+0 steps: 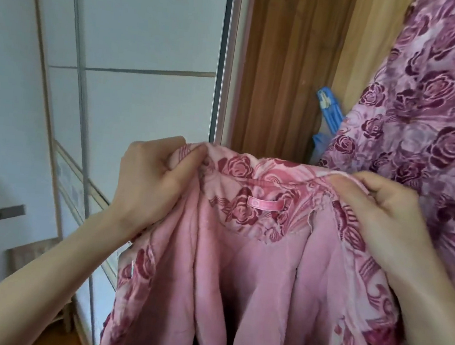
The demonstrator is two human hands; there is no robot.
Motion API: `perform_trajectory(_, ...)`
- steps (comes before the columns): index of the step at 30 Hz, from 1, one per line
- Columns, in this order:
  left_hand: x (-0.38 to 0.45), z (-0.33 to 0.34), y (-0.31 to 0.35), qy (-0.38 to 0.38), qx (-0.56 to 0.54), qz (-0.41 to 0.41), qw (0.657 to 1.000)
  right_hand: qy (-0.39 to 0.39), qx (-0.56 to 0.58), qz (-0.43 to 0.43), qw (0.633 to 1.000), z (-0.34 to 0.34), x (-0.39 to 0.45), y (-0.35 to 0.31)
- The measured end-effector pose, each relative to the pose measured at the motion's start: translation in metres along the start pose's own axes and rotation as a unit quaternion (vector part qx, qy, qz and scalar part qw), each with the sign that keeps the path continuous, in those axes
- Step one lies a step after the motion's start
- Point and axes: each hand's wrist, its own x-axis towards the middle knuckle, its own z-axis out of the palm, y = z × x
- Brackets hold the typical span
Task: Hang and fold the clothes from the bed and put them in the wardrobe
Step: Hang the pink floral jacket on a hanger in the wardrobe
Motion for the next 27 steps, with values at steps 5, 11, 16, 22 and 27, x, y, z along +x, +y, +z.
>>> perform_trajectory(5,0.004,-0.002,-0.011,-0.022,-0.071,0.015,0.997,0.031,-0.038,0.006,0.999,-0.005,-0.021,-0.026)
perform_trajectory(11,0.003,-0.013,-0.020,-0.053,-0.119,0.031,0.991,0.073,-0.067,0.030,0.995,-0.011,-0.050,-0.052)
perform_trajectory(16,-0.006,-0.022,-0.004,-0.068,-0.161,0.035,0.984,0.108,-0.103,0.051,0.987,-0.025,-0.067,-0.078)
perform_trajectory(22,0.002,-0.013,0.028,-0.069,-0.208,0.052,0.974,0.139,-0.148,0.054,0.978,-0.060,-0.078,-0.105)
perform_trajectory(27,0.017,0.009,0.068,-0.065,-0.281,0.062,0.956,0.166,-0.169,0.045,0.971,-0.098,-0.080,-0.119)
